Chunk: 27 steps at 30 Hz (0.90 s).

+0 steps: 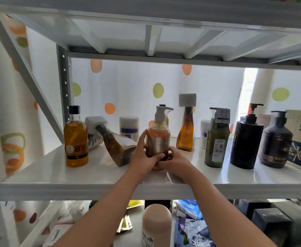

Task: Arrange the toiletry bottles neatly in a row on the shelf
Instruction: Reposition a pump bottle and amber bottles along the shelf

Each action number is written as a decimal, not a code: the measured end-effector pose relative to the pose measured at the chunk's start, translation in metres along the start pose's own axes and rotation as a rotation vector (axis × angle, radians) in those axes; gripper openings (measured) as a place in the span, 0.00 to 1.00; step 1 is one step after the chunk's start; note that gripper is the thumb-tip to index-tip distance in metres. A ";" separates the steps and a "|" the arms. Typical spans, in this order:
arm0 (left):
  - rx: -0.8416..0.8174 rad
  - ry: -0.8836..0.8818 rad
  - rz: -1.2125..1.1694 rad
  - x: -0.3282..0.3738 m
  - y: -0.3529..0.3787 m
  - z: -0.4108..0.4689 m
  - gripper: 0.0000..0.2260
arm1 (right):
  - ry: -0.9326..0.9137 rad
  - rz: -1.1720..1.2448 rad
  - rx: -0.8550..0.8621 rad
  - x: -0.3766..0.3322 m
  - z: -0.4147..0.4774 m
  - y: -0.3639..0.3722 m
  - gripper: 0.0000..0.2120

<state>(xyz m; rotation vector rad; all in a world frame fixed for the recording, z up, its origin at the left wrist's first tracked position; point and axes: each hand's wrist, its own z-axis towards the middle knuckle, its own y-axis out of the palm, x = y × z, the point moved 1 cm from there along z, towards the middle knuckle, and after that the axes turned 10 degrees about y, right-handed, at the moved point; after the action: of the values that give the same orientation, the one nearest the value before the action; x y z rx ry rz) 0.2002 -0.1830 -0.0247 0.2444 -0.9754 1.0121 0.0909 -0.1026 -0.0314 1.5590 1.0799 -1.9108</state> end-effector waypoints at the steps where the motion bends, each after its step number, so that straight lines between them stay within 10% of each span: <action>1: -0.007 -0.009 -0.004 0.000 0.000 0.001 0.43 | 0.003 -0.013 0.001 0.001 0.002 0.000 0.30; 27: 0.028 -0.066 -0.025 -0.006 0.005 -0.002 0.36 | -0.056 -0.195 0.095 -0.001 -0.007 0.000 0.30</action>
<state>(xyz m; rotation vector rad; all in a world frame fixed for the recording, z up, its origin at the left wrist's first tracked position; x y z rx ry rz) 0.1963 -0.1826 -0.0320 0.3135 -1.0161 1.0009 0.0952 -0.0969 -0.0312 1.4876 1.1698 -2.1500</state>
